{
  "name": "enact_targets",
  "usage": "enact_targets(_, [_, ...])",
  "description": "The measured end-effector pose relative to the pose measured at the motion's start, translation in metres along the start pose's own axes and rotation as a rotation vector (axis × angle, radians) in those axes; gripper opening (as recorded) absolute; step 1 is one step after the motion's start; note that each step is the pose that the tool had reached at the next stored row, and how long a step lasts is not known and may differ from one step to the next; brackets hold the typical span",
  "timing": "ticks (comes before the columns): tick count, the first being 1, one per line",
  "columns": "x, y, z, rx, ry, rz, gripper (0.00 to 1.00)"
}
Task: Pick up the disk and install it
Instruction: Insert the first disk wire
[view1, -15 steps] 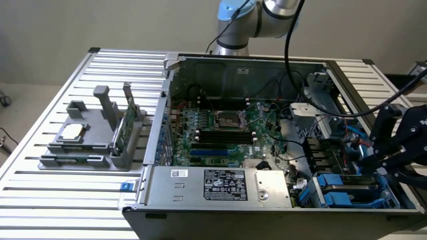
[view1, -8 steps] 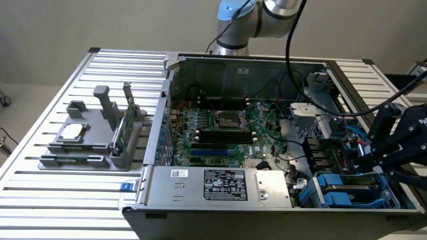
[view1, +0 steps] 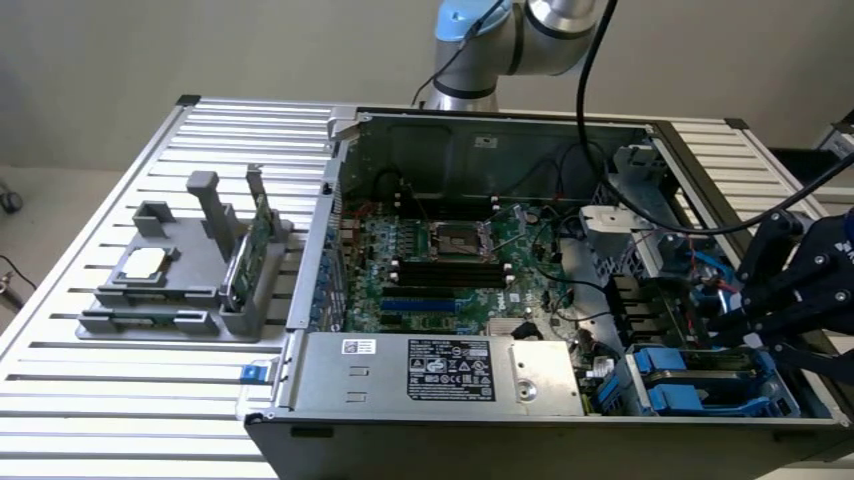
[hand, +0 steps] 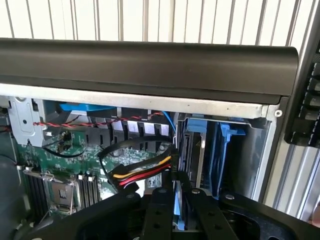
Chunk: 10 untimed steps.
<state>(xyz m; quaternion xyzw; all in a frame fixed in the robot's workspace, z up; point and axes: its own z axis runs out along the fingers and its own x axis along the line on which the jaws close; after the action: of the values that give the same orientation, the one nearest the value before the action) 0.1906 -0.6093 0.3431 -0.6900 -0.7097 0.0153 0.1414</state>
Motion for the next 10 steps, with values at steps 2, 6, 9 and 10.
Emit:
enact_targets(2, [-0.0002, 0.0001, 0.0006, -0.0036, 0.0008, 0.020, 0.16])
enact_targets(6, [-0.0003, 0.0002, 0.0011, -0.0086, -0.0046, 0.051, 0.16])
enact_targets(9, [-0.0003, 0.0002, 0.0012, -0.0101, -0.0134, 0.070, 0.16])
enact_targets(10, [-0.0003, 0.0002, 0.0012, -0.0098, -0.0177, 0.076, 0.16])
